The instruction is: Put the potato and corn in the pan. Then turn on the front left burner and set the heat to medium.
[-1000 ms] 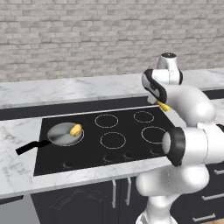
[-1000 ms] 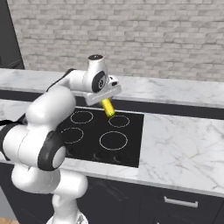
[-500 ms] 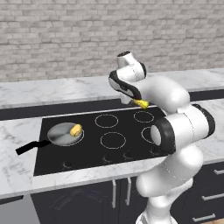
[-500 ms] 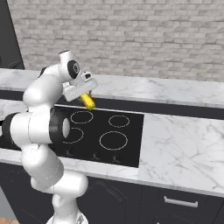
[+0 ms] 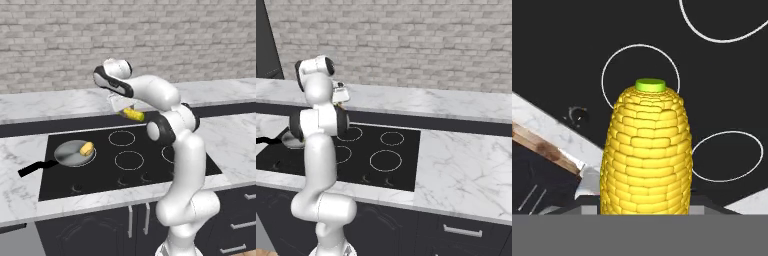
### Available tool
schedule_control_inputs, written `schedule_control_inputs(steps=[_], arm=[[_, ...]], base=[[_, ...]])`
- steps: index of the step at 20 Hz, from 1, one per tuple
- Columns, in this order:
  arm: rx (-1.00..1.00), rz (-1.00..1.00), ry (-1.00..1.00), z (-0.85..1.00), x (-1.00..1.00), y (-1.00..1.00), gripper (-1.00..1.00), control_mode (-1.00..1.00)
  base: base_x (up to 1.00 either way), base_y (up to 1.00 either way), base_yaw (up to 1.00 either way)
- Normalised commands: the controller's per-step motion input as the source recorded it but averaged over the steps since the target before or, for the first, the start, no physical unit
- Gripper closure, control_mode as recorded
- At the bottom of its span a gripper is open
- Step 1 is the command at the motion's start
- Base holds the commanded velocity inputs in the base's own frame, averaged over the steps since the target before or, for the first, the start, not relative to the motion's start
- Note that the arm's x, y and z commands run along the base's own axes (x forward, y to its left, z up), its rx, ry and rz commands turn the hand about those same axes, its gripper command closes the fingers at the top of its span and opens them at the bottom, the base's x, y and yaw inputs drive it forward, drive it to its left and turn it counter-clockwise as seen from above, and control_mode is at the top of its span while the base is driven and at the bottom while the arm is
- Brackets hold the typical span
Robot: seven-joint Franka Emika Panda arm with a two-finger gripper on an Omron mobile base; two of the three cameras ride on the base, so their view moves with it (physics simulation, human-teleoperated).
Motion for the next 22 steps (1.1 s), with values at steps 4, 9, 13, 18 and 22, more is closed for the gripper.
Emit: schedule_control_inputs(steps=[4, 9, 13, 18, 22], arm=[[0.07, -0.37, 0.24, -0.34, 0.00, 1.00, 1.00, -1.00], [0.00, -0.22, -0.01, -0.10, 0.13, 0.68, 1.00, -1.00], [-0.04, -0.01, -0.29, 0.00, 0.07, 0.19, 1.00, -1.00], [-0.06, -0.06, -0.62, -0.22, -0.24, 0.65, 1.00, -1.00], [0.15, -0.20, -0.58, -0.55, -0.60, 0.56, 1.00, -1.00]], base=[[0.00, 0.00, 0.00], [0.00, 0.00, 0.00], [0.00, 0.00, 0.00], [0.00, 0.00, 0.00], [0.00, 0.00, 0.00]])
